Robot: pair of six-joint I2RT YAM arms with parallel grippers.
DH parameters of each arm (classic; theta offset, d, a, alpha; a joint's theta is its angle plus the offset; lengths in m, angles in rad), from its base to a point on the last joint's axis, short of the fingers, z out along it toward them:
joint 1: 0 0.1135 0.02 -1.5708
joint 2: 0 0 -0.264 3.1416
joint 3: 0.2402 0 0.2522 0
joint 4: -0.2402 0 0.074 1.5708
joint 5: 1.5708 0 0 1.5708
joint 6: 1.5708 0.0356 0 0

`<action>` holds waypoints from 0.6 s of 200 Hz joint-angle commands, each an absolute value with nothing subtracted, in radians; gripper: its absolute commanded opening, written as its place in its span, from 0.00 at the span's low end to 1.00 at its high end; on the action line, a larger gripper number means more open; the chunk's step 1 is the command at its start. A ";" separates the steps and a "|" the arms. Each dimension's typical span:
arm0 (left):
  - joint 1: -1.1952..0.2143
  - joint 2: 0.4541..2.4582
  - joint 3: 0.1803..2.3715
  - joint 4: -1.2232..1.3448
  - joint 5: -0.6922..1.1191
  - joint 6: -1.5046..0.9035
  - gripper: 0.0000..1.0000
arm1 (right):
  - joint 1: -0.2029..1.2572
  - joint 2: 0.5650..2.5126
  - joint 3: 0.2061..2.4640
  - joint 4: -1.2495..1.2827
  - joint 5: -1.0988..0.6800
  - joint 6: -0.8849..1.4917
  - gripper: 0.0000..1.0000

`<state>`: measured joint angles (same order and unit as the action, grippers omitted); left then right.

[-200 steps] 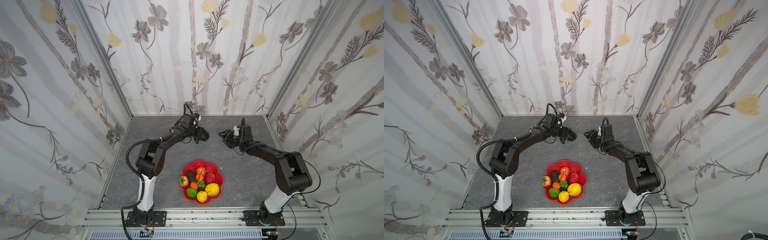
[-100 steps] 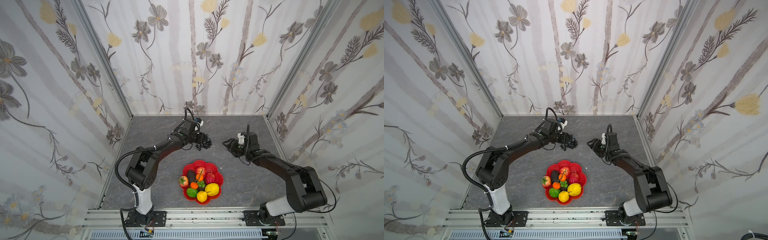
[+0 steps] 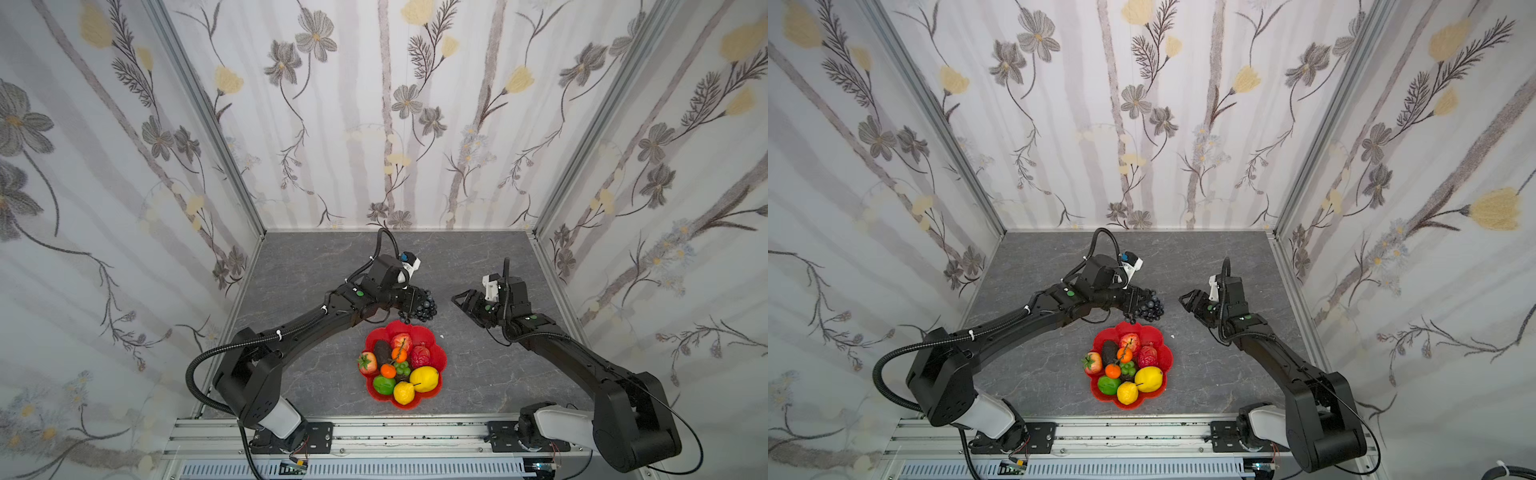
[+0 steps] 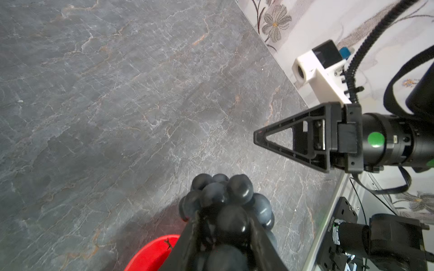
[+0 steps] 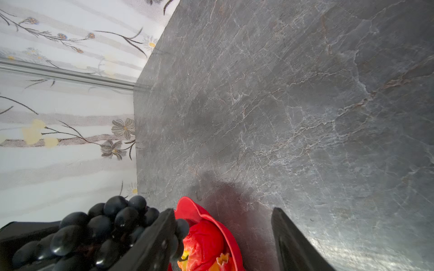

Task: Arrange fruit in a fruit bowl
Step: Place the fruits in the fruit bowl.

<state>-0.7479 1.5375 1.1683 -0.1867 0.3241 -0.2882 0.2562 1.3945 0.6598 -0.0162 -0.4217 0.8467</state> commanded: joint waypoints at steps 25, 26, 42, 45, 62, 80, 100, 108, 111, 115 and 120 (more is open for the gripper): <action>-0.784 1.485 1.108 -0.207 0.322 -0.317 0.33 | 0.256 1.377 0.653 -0.028 -0.403 0.829 0.67; -0.785 1.485 1.108 -0.206 0.324 -0.318 0.33 | 0.256 1.377 0.653 -0.027 -0.403 0.829 0.67; -0.798 1.498 1.105 -0.206 0.337 -0.315 0.33 | 0.256 1.381 0.652 -0.021 -0.406 0.834 0.67; -0.801 1.500 1.105 -0.207 0.341 -0.313 0.33 | 0.256 1.381 0.653 -0.020 -0.408 0.834 0.67; -0.809 1.515 1.103 -0.197 0.360 -0.307 0.33 | 0.256 1.388 0.657 -0.020 -0.420 0.834 0.67; -0.810 1.535 1.104 -0.201 0.370 -0.297 0.33 | 0.256 1.394 0.658 -0.021 -0.432 0.834 0.67; -0.810 1.559 1.104 -0.224 0.337 -0.273 0.33 | 0.256 1.394 0.650 -0.018 -0.438 0.837 0.67; -0.812 1.568 1.100 -0.232 0.303 -0.262 0.33 | 0.256 1.392 0.648 -0.020 -0.439 0.838 0.67; -0.814 1.573 1.099 -0.236 0.287 -0.258 0.33 | 0.255 1.391 0.649 -0.019 -0.439 0.838 0.67; -0.814 1.578 1.095 -0.238 0.274 -0.253 0.33 | 0.255 1.391 0.647 -0.020 -0.438 0.838 0.67; -0.814 1.586 1.091 -0.239 0.263 -0.245 0.33 | 0.256 1.391 0.646 -0.020 -0.439 0.836 0.67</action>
